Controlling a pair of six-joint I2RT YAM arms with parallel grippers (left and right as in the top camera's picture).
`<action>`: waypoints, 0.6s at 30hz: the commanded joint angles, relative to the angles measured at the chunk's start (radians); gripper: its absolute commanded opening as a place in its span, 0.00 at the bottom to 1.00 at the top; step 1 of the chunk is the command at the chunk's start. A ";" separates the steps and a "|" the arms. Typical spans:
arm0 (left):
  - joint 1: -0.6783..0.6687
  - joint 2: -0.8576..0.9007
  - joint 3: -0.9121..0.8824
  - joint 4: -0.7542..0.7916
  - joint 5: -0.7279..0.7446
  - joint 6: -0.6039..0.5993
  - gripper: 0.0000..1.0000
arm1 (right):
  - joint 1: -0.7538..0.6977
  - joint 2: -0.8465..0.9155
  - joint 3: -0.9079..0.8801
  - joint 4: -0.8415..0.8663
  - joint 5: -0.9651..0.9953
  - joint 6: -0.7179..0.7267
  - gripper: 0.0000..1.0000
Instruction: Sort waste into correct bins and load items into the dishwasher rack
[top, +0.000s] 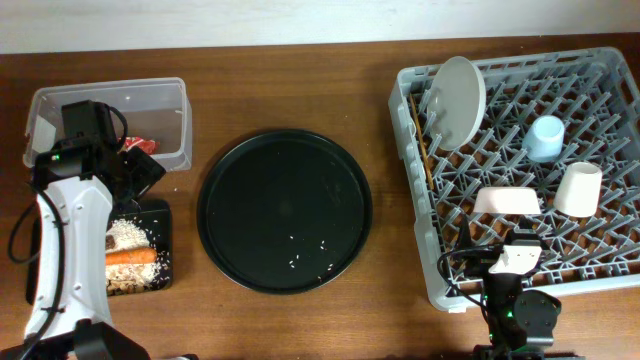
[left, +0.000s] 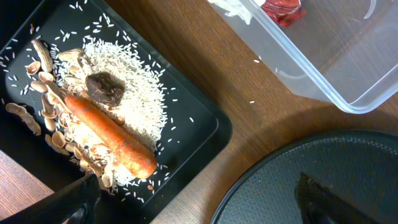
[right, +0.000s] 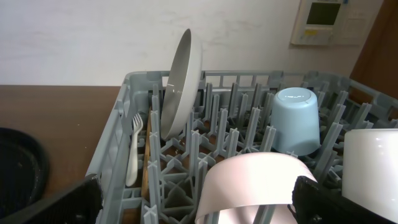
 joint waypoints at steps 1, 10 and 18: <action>0.004 0.002 0.006 -0.001 -0.004 -0.010 0.99 | -0.008 -0.010 -0.006 -0.005 0.019 -0.006 0.99; 0.004 0.000 0.006 -0.001 -0.004 -0.010 0.99 | -0.008 -0.010 -0.006 -0.005 0.019 -0.006 0.99; 0.004 -0.095 -0.013 -0.087 -0.010 -0.010 0.99 | -0.008 -0.010 -0.006 -0.005 0.019 -0.006 0.99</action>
